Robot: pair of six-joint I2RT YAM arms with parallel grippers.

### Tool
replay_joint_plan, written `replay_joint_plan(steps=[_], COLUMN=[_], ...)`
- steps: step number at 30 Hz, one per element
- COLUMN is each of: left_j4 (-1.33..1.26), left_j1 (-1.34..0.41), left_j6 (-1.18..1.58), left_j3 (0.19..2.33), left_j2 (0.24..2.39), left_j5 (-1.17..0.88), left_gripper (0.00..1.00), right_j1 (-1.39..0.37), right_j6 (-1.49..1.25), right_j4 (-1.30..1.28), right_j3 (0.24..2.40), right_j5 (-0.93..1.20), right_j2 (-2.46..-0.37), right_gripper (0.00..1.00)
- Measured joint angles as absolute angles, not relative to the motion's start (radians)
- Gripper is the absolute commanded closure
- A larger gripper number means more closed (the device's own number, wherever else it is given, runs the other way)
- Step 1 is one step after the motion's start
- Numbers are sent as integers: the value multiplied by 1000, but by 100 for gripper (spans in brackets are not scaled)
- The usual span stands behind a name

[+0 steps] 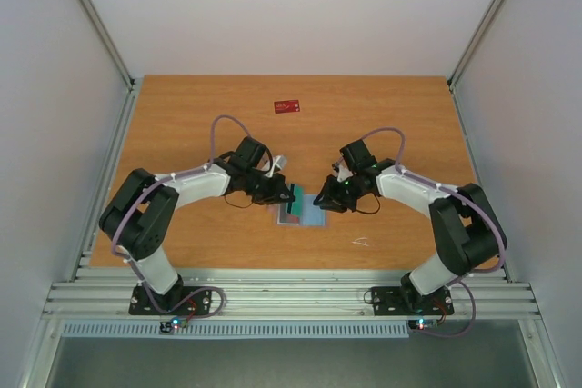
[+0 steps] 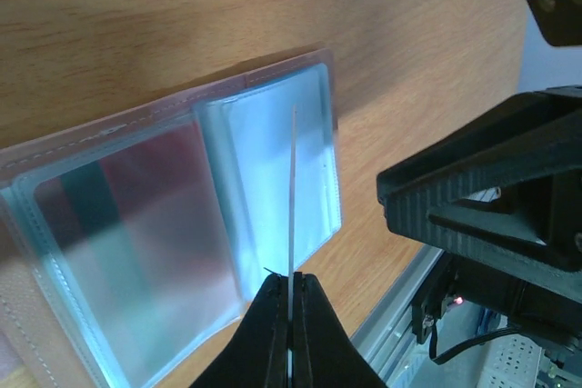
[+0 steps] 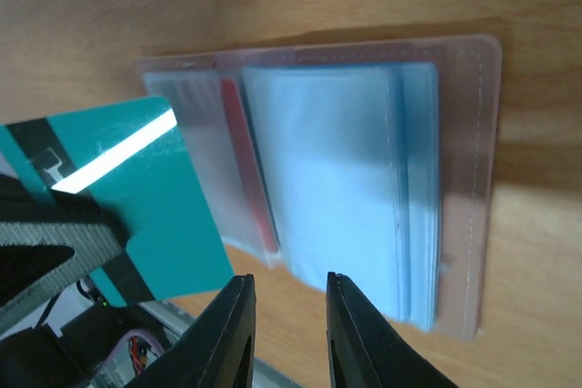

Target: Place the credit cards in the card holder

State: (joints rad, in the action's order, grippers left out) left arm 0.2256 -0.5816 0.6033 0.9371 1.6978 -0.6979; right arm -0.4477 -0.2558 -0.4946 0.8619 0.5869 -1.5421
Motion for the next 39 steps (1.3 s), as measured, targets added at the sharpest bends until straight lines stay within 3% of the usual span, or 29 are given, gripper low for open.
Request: replay_joint_plan(steps=[12,39], left_j4=[251,471], left_j1=[-572,-572], left_j6=[530,484], left_j3=[961,1039], left_j2=[1773,1802], left_j5=[-711,-716], left_gripper=[100,100], right_j1=[-447,-447], right_j6=[-287,-257], right_j4=[-387,-434], right_j3=[861,862], right_j5=[621,548], right_j2=[-1699,-1644], right_gripper=[76,77])
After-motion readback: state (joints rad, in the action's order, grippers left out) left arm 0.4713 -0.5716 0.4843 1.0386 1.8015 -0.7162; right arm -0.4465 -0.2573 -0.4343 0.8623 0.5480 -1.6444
